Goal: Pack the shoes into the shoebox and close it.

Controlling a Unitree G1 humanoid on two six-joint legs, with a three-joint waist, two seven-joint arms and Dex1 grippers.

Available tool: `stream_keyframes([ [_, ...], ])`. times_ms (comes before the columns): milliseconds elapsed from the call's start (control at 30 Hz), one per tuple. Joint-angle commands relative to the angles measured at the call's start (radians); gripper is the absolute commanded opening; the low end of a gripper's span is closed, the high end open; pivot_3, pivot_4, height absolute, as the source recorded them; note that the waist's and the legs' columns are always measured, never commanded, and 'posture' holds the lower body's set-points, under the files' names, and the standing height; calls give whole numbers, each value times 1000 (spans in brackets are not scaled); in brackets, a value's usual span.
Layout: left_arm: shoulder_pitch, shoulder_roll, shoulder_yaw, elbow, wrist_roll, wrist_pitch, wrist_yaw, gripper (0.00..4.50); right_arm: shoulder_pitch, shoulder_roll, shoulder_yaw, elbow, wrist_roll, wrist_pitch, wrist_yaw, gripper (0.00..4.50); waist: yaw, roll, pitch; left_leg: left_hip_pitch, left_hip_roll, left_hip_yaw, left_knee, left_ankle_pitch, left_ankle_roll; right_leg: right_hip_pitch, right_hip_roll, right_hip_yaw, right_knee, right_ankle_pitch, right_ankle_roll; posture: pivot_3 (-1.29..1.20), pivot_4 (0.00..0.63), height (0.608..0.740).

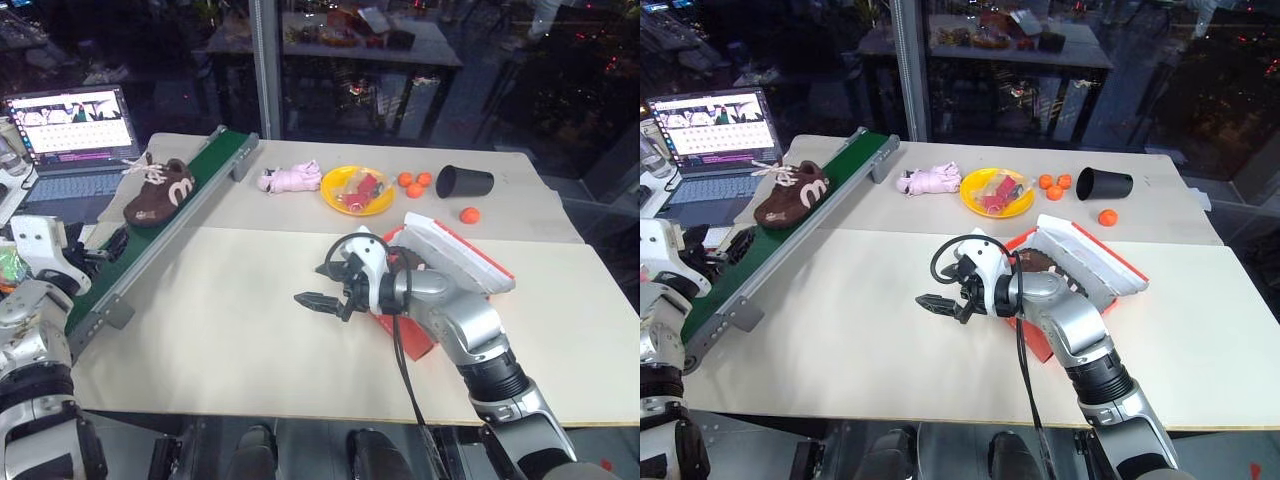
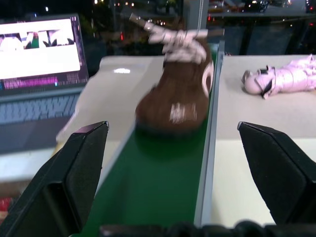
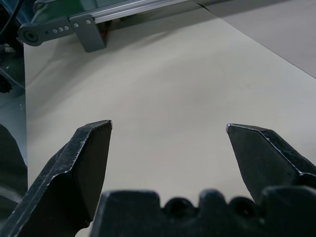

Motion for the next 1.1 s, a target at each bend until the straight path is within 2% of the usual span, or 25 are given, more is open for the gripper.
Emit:
stream_keyframes([
  [33,-27,38,3,28,12,-46,-11,4500,-17,-8,-21,-35,-2,-27,0,4384,0,0,0,0,0,0,0,0,0,0,0,0,0,0,0,0,150,736],
  [300,-65,88,-12,202,51,-94,-15,4500,-8,-17,-21,-41,-5,-26,-9,4384,2,0,0,0,0,0,0,0,0,0,0,0,0,0,0,0,150,736],
  [600,-111,108,-53,395,75,-102,-113,4500,-17,-23,-25,-46,1,-18,-5,4384,6,0,0,0,0,0,0,0,0,0,0,0,1,0,0,0,150,736],
  [700,-122,107,-60,425,80,-89,-127,3769,-18,-32,-21,-47,-5,-19,-3,4500,13,0,0,0,0,0,0,0,0,0,0,0,1,0,0,0,150,736],
  [833,-128,94,-77,440,91,-81,-133,2561,-16,-40,-19,-52,-4,-15,-5,4500,25,-1,0,0,0,0,0,0,-1,0,-1,-1,1,-1,0,0,150,736],
  [867,-127,86,-76,433,87,-82,-139,2561,-15,-42,-18,-55,-4,-13,-6,4500,30,0,-1,0,0,0,0,0,-1,0,-1,-1,1,-1,0,0,150,736],
  [900,-126,77,-75,425,80,-82,-149,2246,-13,-43,-18,-58,-5,-11,-7,4500,31,-1,-1,0,0,0,0,0,-1,0,-1,-1,1,-1,-1,0,150,736],
  [1100,-127,46,-70,390,62,-68,-154,1287,-5,-47,-13,-78,-2,-2,-13,4500,46,0,-1,0,0,1,0,0,-1,1,-2,-2,1,-1,-1,0,150,736],
])
